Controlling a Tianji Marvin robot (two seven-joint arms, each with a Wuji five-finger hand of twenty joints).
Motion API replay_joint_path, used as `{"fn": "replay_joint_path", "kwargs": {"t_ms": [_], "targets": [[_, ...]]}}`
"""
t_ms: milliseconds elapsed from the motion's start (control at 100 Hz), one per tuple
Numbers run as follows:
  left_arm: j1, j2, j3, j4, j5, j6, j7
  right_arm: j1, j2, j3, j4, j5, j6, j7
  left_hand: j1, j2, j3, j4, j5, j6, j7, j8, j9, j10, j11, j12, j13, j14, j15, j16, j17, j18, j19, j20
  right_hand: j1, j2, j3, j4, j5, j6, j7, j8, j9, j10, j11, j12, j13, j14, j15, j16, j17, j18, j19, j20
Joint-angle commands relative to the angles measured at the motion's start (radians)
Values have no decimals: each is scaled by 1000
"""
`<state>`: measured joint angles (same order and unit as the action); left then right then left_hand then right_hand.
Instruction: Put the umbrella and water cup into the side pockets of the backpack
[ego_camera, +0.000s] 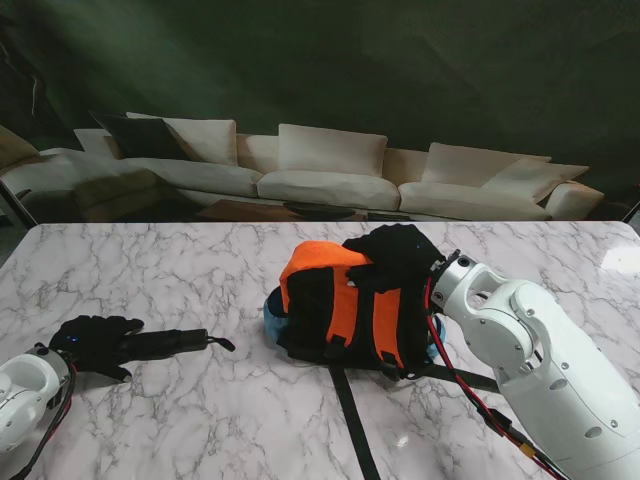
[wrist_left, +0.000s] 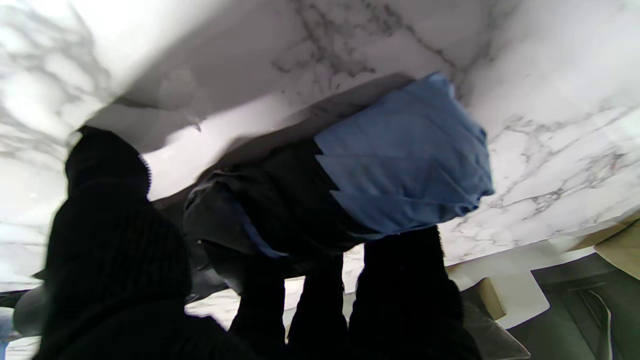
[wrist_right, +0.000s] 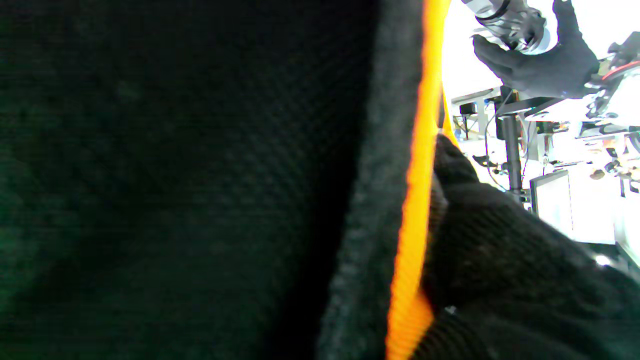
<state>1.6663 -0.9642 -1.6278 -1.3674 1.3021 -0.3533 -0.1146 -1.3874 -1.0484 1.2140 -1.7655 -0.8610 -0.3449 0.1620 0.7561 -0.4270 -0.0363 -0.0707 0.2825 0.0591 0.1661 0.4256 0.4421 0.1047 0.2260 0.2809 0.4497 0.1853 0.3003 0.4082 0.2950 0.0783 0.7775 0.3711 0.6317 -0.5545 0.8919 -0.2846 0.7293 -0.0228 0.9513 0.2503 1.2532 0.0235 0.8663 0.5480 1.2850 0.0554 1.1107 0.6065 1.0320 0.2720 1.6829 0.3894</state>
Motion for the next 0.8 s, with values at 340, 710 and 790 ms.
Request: {"fn": "replay_joint_path", "kwargs": {"t_ms": [340, 710, 790], "targets": [[-10, -5, 46, 50, 10, 69, -3, -7, 2, -12, 30, -6, 2, 7, 461, 82, 222, 85, 46, -135, 301, 151, 333, -107, 83, 323, 385, -2, 218, 164, 364, -43, 285, 2, 101, 76, 84, 40, 28, -151, 54, -8, -3, -29, 27, 0, 31, -8, 10, -6, 5, -3, 19, 14], [-27, -3, 56, 80, 28, 49, 124, -8, 3, -12, 30, -6, 3, 10, 535, 111, 307, 69, 180, -157, 418, 175, 453, -143, 43, 379, 506, -23, 397, 274, 551, -175, 616, -30, 104, 79, 82, 40, 29, -150, 54, -8, -4, -28, 27, 0, 31, -7, 9, -7, 3, -3, 18, 14], [-28, -4, 55, 80, 34, 38, 162, -8, 3, -11, 29, -6, 3, 12, 535, 109, 317, 65, 207, -147, 437, 181, 484, -138, 44, 397, 505, -32, 391, 277, 543, -174, 608, -36, 105, 80, 81, 40, 28, -150, 54, -9, -4, -27, 27, 0, 31, -5, 9, -6, 3, -3, 18, 14]]}}
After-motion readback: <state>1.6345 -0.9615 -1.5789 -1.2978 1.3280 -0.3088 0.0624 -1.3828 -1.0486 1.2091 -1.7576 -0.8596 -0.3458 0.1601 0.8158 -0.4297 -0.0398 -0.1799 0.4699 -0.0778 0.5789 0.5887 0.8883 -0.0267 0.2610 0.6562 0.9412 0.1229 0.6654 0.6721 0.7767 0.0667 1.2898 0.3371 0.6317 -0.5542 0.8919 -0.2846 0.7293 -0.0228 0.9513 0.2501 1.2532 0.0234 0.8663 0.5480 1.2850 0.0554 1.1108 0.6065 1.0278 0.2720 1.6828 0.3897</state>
